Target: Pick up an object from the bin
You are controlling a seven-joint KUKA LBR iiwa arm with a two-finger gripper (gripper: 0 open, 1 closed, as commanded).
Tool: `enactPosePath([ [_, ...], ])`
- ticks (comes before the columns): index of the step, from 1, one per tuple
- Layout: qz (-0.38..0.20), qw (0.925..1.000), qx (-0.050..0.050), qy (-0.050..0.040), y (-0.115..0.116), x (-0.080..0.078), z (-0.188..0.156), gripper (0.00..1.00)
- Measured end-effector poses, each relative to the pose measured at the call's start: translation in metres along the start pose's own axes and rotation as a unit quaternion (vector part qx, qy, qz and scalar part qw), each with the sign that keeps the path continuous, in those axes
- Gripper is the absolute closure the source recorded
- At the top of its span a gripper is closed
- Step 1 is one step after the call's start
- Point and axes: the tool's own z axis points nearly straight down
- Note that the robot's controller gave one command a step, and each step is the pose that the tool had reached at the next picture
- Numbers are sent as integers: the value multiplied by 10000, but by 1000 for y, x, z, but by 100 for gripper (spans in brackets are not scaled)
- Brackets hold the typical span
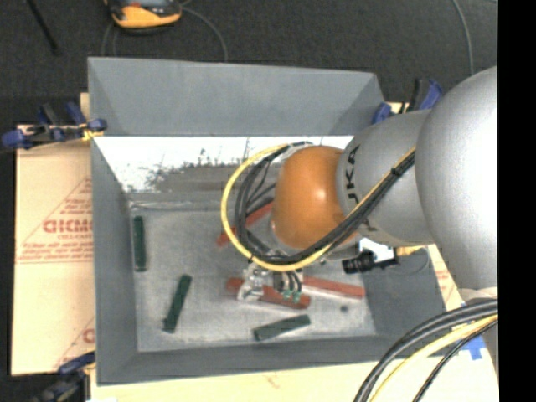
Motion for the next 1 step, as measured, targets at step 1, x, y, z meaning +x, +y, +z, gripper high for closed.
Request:
enactPosePath([
  [1,-259,9997,7,7,0,-4,-58,100],
])
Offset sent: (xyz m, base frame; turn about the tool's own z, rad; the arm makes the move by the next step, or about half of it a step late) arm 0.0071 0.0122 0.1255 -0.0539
